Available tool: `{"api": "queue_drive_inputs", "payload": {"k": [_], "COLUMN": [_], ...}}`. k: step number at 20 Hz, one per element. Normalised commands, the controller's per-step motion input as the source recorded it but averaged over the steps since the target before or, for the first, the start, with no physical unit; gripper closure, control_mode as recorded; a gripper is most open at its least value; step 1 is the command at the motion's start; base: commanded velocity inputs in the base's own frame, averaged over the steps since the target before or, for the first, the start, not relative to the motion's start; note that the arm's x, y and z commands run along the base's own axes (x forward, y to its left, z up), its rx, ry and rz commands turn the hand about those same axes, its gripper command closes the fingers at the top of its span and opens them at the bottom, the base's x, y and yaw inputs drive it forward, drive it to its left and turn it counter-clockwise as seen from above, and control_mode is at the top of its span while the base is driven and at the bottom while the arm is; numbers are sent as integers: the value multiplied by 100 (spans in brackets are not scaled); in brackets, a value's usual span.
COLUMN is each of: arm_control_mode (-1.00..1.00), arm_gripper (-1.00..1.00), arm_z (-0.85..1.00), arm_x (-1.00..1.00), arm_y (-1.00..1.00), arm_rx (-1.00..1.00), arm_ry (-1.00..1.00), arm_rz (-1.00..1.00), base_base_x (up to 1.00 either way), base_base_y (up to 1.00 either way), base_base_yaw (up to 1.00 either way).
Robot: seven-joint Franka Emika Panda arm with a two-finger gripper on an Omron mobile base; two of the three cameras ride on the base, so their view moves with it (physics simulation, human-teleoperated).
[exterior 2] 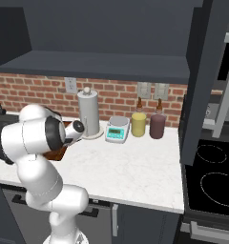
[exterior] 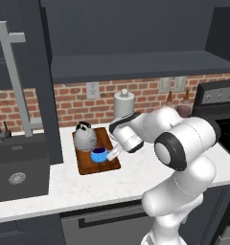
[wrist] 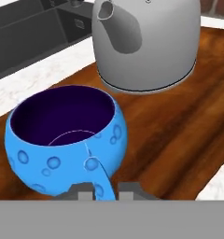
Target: Pick the kettle from the counter and place it on the tray. Then pick the mug from the cabinet and place it on the tray. Then close the cabinet doors.
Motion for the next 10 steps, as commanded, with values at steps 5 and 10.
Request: {"api": "queue_drive_inputs", "payload": {"k": [5,10], "arm_control_mode": [-100,-100], "arm_gripper": [-100,-100], "arm_z": [-12,0], "arm_x": [-4,0], "arm_y": [7,0], "arm_rx": [0,0], "arm_ry": [0,0], "arm_rz": [2,0], "base_base_x": [0,0], "base_base_y": [0,0], "base_base_yaw": [0,0]}}
